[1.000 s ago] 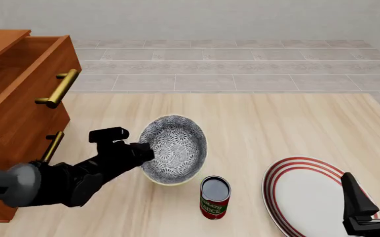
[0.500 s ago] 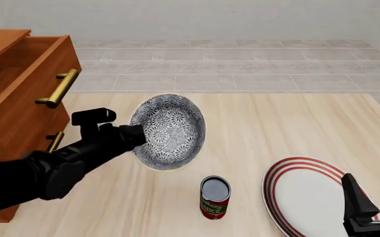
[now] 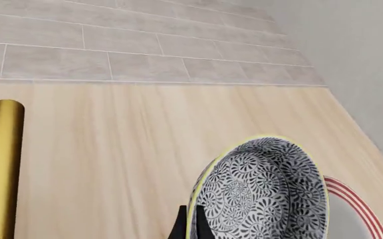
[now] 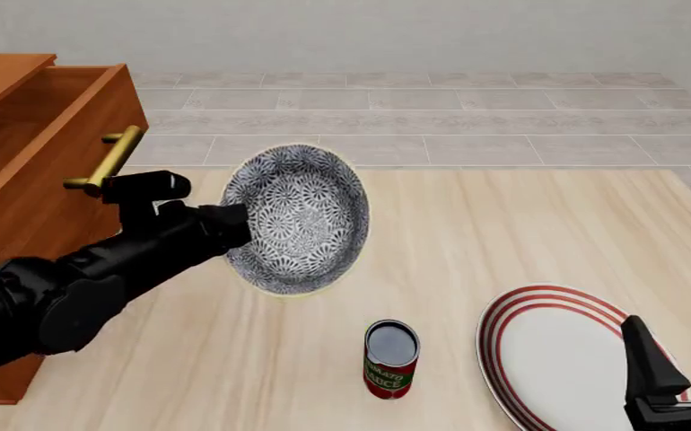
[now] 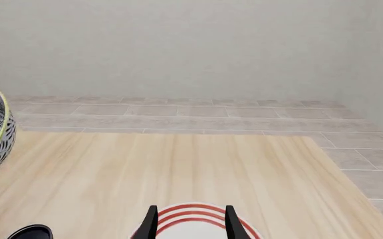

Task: Put the bowl on top of the cabinet.

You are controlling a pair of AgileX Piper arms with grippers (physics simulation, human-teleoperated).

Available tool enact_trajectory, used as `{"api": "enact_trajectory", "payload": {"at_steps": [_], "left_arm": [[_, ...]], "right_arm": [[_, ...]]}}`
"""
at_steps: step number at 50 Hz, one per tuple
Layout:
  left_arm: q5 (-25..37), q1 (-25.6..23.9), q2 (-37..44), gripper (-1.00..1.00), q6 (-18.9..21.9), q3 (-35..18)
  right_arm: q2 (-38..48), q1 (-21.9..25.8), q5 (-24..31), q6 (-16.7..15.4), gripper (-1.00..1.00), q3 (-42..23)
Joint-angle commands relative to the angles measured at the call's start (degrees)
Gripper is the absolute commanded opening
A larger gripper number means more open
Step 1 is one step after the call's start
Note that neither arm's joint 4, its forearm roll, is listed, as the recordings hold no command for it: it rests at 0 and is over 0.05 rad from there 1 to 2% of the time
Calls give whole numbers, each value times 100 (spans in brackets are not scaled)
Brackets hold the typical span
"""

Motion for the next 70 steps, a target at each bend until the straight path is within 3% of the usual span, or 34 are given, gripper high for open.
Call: {"api": "enact_trajectory", "payload": {"at_steps": [1,14,38,41,48,70], "left_arm": [[412,7,-347,-100,23,-258],[1085,-36,-809,-100,0,-720],[1770,101,-976,-100,9,-1243],[1832,82,-955,-100,-153,-1291],[2092,304,-981,-100,40,-1478],[2783,543,-1142,-100,109,-2062]], "right_arm": [[-19,-6,15,-16,100,-1],[-77,-7,63,-33,100,0],[-149,-11,123,-45,100,-1],[-141,-12,115,-41,100,-2],[-139,-5,106,-54,100,-2],[-98,5,63,-71,100,-3]]}}
